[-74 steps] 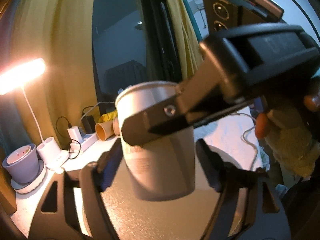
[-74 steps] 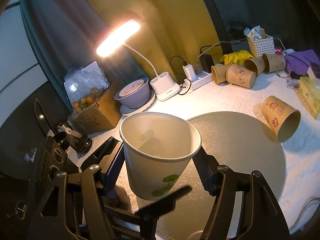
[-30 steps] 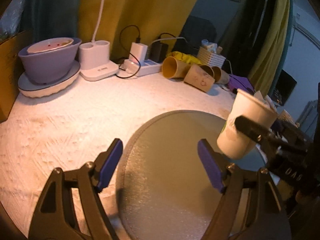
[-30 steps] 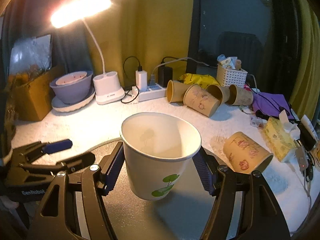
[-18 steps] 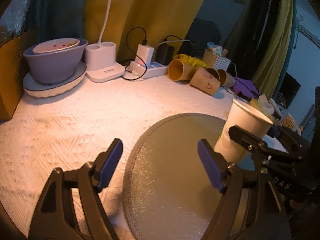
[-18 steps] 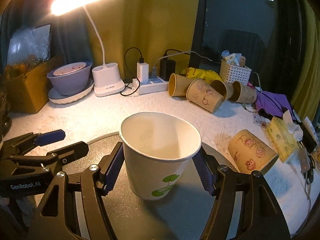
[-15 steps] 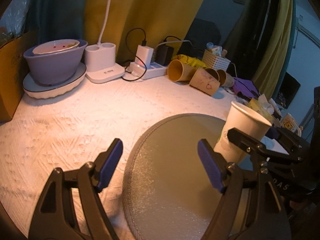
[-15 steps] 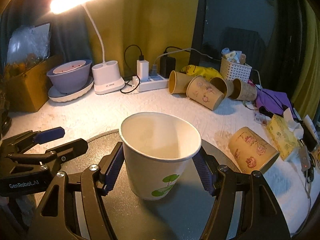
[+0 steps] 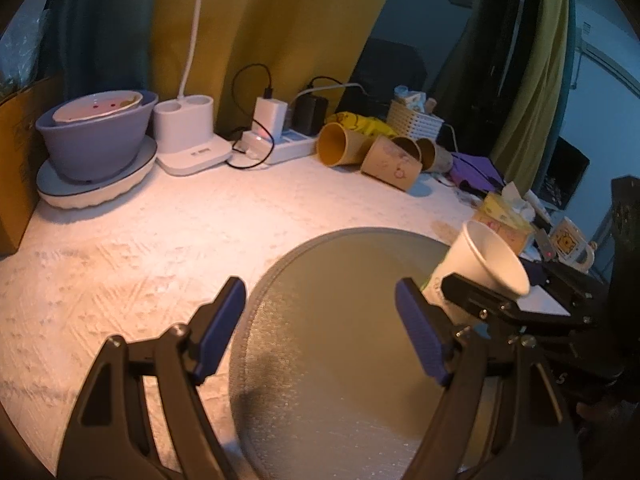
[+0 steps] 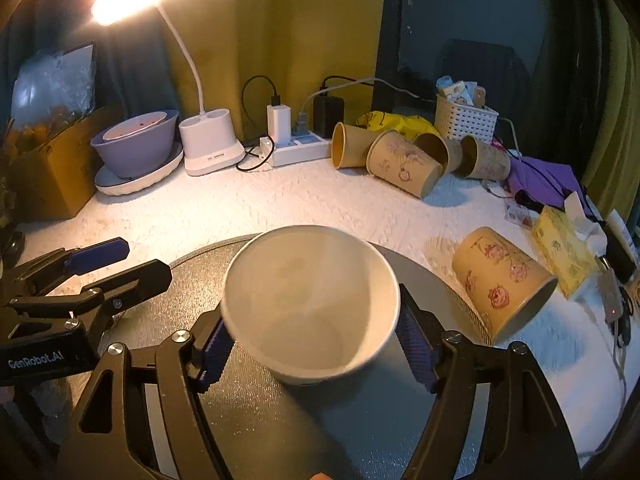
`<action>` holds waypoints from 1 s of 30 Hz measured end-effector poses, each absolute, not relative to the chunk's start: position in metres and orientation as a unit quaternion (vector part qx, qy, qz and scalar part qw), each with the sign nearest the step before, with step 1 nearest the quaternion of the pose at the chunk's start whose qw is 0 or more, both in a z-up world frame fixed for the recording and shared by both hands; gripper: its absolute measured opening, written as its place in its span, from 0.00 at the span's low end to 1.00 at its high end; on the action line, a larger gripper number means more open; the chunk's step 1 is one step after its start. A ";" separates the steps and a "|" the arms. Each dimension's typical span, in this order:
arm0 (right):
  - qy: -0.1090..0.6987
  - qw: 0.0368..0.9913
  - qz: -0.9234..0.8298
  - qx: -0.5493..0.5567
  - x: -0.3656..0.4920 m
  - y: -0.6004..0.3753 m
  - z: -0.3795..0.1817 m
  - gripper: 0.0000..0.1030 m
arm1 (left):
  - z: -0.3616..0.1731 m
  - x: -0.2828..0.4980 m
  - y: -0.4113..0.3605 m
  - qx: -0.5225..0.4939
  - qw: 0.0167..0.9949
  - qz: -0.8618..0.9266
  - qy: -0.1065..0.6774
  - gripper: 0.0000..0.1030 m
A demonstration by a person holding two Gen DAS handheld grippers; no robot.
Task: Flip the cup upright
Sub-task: 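Open the left tool and rotate the cup upright with the right tool, then lower the upright white cup onto the grey mat and open the right tool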
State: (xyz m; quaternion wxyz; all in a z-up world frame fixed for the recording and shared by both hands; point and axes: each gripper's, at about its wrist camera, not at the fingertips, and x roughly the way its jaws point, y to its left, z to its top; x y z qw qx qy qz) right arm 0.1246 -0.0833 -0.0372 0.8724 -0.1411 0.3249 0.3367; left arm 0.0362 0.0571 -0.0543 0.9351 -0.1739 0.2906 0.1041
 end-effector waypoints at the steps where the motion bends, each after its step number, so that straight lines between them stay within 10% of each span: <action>1: 0.326 0.872 0.337 -0.140 0.124 -0.085 -0.037 0.73 | -0.054 0.036 0.057 -0.174 0.935 0.104 0.291 0.76; 30: 0.328 0.877 0.323 -0.138 0.092 -0.133 -0.027 0.74 | -0.035 0.028 0.017 -0.079 0.964 0.042 0.252 0.76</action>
